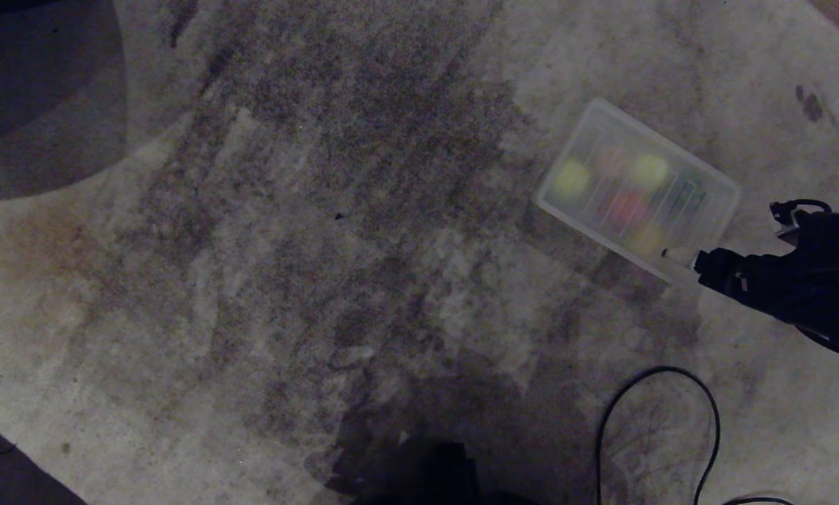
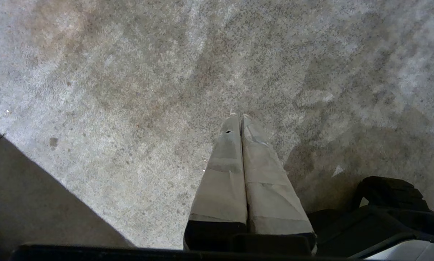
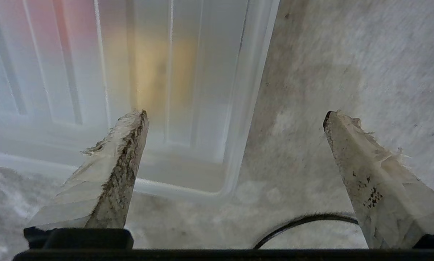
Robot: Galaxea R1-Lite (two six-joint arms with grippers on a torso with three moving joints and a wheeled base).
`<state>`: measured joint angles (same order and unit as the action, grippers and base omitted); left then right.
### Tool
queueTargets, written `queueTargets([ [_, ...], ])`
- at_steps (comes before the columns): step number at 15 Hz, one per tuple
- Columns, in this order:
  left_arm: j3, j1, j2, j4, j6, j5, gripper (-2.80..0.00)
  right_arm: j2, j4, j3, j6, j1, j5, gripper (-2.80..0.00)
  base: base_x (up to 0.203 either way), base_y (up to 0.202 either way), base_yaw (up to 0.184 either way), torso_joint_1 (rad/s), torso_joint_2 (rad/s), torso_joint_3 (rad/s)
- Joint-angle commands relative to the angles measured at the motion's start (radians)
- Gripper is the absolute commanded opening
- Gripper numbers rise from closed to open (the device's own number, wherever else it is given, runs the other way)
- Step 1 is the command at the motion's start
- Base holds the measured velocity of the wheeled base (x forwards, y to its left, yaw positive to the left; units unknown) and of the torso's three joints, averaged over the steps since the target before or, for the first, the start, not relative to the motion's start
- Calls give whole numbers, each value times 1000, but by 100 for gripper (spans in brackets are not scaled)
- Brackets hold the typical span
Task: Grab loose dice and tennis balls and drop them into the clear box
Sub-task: Close the lid
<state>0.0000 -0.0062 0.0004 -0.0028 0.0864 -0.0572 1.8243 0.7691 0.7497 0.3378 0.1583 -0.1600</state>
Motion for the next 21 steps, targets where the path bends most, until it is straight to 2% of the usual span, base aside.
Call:
queueTargets([
  [1, 2, 0, 1, 0, 1, 0, -280, 4, 2, 13, 0, 10, 2, 0, 0, 0, 0, 0, 0, 0],
  [5, 2, 0, 1, 0, 1, -1, -280, -2, 2, 19, 3, 17, 0, 0, 0, 0, 0, 0, 0, 0],
  [8, 2, 0, 1, 0, 1, -1, -280, -94, -21, 9, 32, 9, -17, 0, 0, 0, 0, 0, 0, 0],
  [10, 2, 0, 1, 0, 1, -1, -280, -188, -85, 7, 82, -5, -23, 0, 0, 0, 0, 0, 0, 0],
  [13, 2, 0, 1, 0, 1, -1, -280, -328, -254, -2, 119, -18, -68, 0, 0, 0, 0, 0, 0, 0],
  [17, 2, 0, 1, 0, 1, -1, -280, -394, -356, -81, 208, -108, -109, 0, 0, 0, 0, 0, 0, 0],
  [21, 2, 0, 1, 0, 1, -1, -280, -297, -482, -90, 165, -126, -98, 0, 0, 0, 0, 0, 0, 0],
])
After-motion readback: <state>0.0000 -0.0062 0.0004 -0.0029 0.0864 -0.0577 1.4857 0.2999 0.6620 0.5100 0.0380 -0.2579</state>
